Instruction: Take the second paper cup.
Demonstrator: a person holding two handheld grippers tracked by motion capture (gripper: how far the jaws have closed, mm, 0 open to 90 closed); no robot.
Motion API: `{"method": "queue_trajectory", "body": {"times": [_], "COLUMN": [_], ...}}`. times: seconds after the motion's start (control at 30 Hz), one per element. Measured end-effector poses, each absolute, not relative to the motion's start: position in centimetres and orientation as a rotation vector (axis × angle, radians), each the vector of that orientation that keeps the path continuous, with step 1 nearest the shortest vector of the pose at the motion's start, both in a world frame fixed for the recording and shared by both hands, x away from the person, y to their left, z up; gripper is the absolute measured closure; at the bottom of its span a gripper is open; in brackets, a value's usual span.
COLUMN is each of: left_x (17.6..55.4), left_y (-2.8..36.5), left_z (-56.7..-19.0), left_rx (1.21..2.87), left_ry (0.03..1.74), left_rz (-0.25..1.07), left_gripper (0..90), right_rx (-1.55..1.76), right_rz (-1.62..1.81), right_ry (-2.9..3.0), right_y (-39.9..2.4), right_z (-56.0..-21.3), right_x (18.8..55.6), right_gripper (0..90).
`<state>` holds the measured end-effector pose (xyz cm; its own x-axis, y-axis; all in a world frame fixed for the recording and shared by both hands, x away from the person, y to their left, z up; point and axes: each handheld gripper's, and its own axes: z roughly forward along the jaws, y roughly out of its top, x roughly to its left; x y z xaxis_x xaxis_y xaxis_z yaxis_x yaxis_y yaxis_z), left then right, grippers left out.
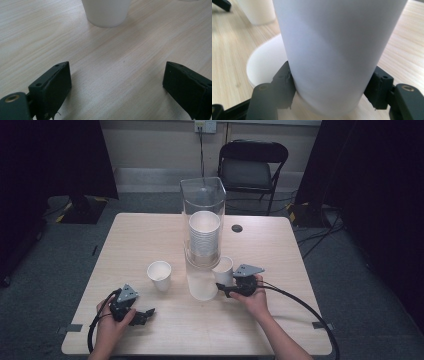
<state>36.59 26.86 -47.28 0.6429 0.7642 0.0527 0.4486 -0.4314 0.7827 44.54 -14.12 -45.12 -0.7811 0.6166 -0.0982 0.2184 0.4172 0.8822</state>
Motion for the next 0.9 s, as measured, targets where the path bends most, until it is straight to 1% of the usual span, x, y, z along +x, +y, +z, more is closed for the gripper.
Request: {"method": "queue_trajectory", "body": {"times": [0.5, 0.57, 0.6, 0.63, 0.7, 0.77, 0.87, 0.9], "left_x": [36.6, 36.4, 36.3, 36.2, 36.0, 35.6, 34.7, 34.5], "left_y": [26.9, 26.7, 26.7, 26.5, 25.9, 25.1, 23.5, 23.0], "left_z": [-47.3, -47.3, -47.3, -47.2, -46.9, -46.3, -44.9, -44.5], "left_rx": [2.093, 2.082, 2.079, 2.067, 2.076, 2.081, 2.044, 2.028], "left_ry": [0.942, 0.942, 0.923, 0.916, 0.907, 0.849, 0.771, 0.752], "left_rz": [0.526, 0.523, 0.520, 0.501, 0.433, 0.427, 0.375, 0.380], "left_gripper": [7.9, 9.7, 12.5, 16.8, 15.9, 16.3, 16.4, 16.4], "right_rx": [0.708, 0.684, 0.680, 0.673, 0.649, 0.621, 0.583, 0.577], "right_rz": [1.342, 1.337, 1.337, 1.343, 1.351, 1.352, 1.348, 1.354], "right_ry": [2.249, 2.249, 2.246, 2.249, 2.248, 2.257, 2.274, 2.278], "right_y": [-15.2, -15.5, -15.6, -15.8, -16.3, -16.8, -17.4, -17.7], "right_z": [-45.1, -45.1, -45.1, -45.0, -45.0, -45.0, -45.2, -45.3], "right_x": [44.2, 43.8, 43.7, 43.5, 43.0, 42.4, 41.5, 41.2], "right_gripper": [34.7, 34.7, 34.7, 34.7, 34.7, 34.6, 34.6, 34.6]}}
